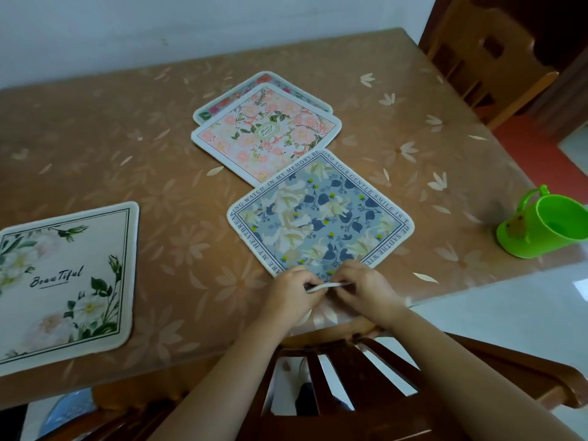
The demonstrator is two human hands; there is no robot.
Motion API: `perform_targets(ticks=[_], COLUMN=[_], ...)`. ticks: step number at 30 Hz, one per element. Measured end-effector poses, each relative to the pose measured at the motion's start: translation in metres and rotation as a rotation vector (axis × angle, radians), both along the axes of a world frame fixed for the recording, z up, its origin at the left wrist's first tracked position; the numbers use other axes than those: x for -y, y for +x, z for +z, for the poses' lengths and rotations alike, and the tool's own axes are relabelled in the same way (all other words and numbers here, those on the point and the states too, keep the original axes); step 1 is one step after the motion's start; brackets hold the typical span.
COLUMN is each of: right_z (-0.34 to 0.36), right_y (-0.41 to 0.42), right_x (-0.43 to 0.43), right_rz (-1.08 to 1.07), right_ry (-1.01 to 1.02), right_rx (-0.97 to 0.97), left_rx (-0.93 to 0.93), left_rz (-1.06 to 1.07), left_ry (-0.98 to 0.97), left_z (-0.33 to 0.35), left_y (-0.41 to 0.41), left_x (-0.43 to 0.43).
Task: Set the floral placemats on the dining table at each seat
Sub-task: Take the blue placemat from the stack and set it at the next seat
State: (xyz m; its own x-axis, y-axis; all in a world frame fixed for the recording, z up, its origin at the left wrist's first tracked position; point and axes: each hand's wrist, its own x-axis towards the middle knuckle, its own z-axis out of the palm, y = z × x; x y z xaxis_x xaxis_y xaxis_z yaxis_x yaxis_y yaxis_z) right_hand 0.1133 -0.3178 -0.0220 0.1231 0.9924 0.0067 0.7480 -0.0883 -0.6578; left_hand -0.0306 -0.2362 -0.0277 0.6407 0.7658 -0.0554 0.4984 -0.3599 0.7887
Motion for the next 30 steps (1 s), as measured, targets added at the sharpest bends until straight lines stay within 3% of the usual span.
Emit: perform_targets(ticks=[11, 16, 21, 26, 30], right_z=[0.015, 0.021, 0.021, 0.019, 0.022], right_y=[0.05, 0.049, 0.054, 0.063, 0.061], right_x=[0.025, 0.031, 0.03, 0.039, 0.039], right_rz=[-0.261, -0.181, -0.269, -0.401, -0.427], right_ry=[-0.056, -0.042, -0.022, -0.008, -0.015], right_rx=[-0.037, 0.018, -0.017, -0.041, -0.042], left_rx=[0.074, -0.034, 0.138, -0.007, 0.016], left_rz=[-0.043, -0.144, -0.138, -0.223, -0.179], left_ry=[-0.097, -0.095, -0.137, -0.1, -0.035], left_z=[-0.002, -0.003, 0.0, -0.007, -0.011], left_y=[0.002, 0.014, 0.021, 0.011, 0.012], left_x=[-0.015, -0.011, -0.006, -0.017, -0.018])
